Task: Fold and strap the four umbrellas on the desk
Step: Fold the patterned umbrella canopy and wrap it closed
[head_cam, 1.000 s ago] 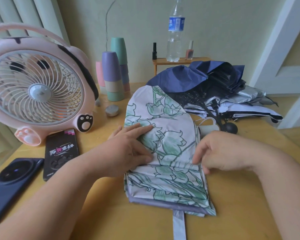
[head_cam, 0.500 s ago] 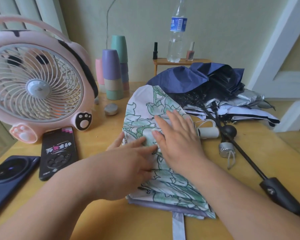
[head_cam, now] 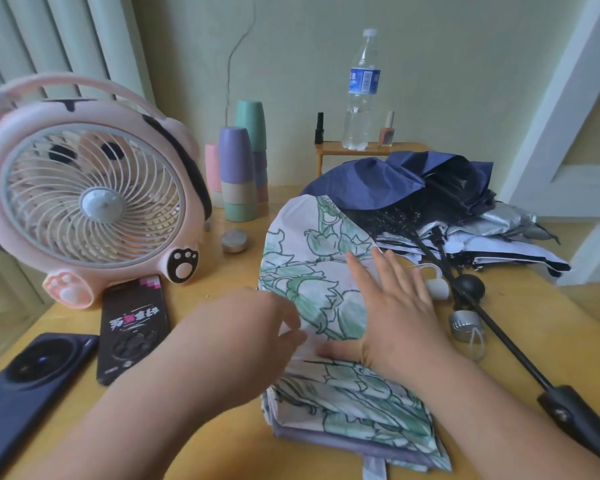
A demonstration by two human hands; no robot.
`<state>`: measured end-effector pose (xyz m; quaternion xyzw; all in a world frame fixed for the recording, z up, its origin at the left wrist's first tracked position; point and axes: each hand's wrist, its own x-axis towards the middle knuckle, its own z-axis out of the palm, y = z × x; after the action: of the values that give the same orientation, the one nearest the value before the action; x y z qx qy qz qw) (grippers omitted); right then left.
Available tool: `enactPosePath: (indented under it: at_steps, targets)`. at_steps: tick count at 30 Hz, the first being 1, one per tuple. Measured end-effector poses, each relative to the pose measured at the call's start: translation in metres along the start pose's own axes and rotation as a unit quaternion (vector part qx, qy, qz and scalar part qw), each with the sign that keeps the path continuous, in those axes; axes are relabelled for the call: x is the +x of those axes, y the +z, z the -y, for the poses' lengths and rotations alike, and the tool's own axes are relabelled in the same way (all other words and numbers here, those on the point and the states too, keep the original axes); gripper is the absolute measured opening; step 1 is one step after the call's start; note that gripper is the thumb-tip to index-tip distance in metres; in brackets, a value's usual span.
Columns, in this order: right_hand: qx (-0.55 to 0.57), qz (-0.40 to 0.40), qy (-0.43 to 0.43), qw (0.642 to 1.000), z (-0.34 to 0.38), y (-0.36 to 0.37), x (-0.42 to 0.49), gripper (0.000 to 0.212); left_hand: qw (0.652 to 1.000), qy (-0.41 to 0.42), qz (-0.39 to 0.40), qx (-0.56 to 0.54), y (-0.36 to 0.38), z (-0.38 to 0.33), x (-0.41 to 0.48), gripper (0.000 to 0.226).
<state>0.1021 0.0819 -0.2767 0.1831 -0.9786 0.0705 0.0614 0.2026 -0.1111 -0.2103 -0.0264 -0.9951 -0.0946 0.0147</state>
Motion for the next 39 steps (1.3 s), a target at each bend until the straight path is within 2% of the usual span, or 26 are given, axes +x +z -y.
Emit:
enactPosePath:
  at_steps: [3, 5, 6, 7, 9, 11, 13, 15, 17, 21, 23, 25, 27, 29, 31, 33, 35, 37, 39]
  targets:
    - [-0.002, 0.002, -0.006, 1.000, 0.002, 0.000, 0.000, 0.141, 0.982, -0.010, -0.147, -0.121, 0.016, 0.009, 0.024, 0.018]
    - [-0.004, 0.008, -0.006, 1.000, 0.005, -0.001, -0.001, 0.143, 0.951, -0.046, -0.230, -0.199, 0.021, 0.021, 0.046, 0.024]
    - [-0.005, 0.014, -0.001, 1.000, 0.006, -0.002, -0.002, 0.145, 0.939, -0.076, -0.243, -0.233, 0.020, 0.028, 0.060, 0.029]
    - [-0.004, 0.020, 0.005, 1.000, 0.008, -0.003, -0.003, 0.148, 0.926, -0.113, -0.232, -0.276, 0.017, 0.035, 0.074, 0.033]
    - [0.001, 0.031, 0.015, 0.999, 0.011, -0.004, -0.004, 0.154, 0.892, -0.201, -0.121, -0.385, 0.013, 0.046, 0.105, 0.041]
    - [0.005, 0.041, 0.021, 0.999, 0.010, -0.006, -0.004, 0.157, 0.848, -0.228, 0.025, -0.478, 0.012, 0.052, 0.127, 0.054]
    - [0.010, 0.048, 0.025, 0.998, 0.009, -0.006, -0.005, 0.158, 0.822, -0.226, 0.130, -0.506, 0.011, 0.053, 0.138, 0.063]
    - [0.013, 0.051, 0.027, 0.998, 0.007, -0.007, -0.006, 0.158, 0.831, -0.212, 0.151, -0.491, 0.011, 0.051, 0.147, 0.058]
    - [0.017, 0.053, 0.027, 0.998, 0.006, -0.009, -0.006, 0.158, 0.848, -0.192, 0.107, -0.482, 0.011, 0.050, 0.153, 0.051]
    - [0.024, 0.062, 0.023, 0.998, 0.004, -0.011, -0.005, 0.157, 0.855, -0.092, 0.084, -0.504, 0.014, 0.047, 0.150, 0.049]
    - [0.027, 0.055, 0.020, 0.998, 0.003, -0.011, -0.004, 0.157, 0.893, -0.044, 0.016, -0.448, 0.013, 0.046, 0.147, 0.044]
    - [0.038, 0.045, 0.015, 0.998, 0.001, -0.011, -0.003, 0.157, 0.936, -0.002, -0.058, -0.348, 0.011, 0.042, 0.140, 0.039]
    - [0.059, 0.030, 0.011, 0.998, -0.002, -0.014, -0.002, 0.153, 0.955, 0.034, -0.118, -0.269, 0.013, 0.036, 0.128, 0.026]
    - [0.093, -0.004, 0.017, 0.996, -0.006, -0.019, -0.003, 0.142, 0.960, 0.057, -0.163, -0.222, 0.019, 0.026, 0.109, 0.028]
    - [0.130, -0.069, 0.030, 0.989, -0.011, -0.023, -0.004, 0.113, 0.956, 0.078, -0.187, -0.210, 0.029, 0.018, 0.088, 0.037]
    - [0.176, -0.153, 0.042, 0.971, -0.015, -0.026, -0.005, 0.083, 0.953, 0.090, -0.196, -0.212, 0.040, 0.014, 0.075, 0.046]
    - [0.242, -0.212, 0.043, 0.946, -0.017, -0.028, -0.008, 0.069, 0.954, 0.088, -0.197, -0.208, 0.047, 0.015, 0.071, 0.047]
    - [0.275, -0.227, 0.020, 0.934, -0.016, -0.031, -0.012, 0.060, 0.953, 0.083, -0.202, -0.208, 0.049, 0.018, 0.071, 0.047]
    - [0.297, -0.197, -0.004, 0.935, -0.015, -0.033, -0.016, 0.056, 0.950, 0.079, -0.211, -0.218, 0.050, 0.020, 0.070, 0.046]
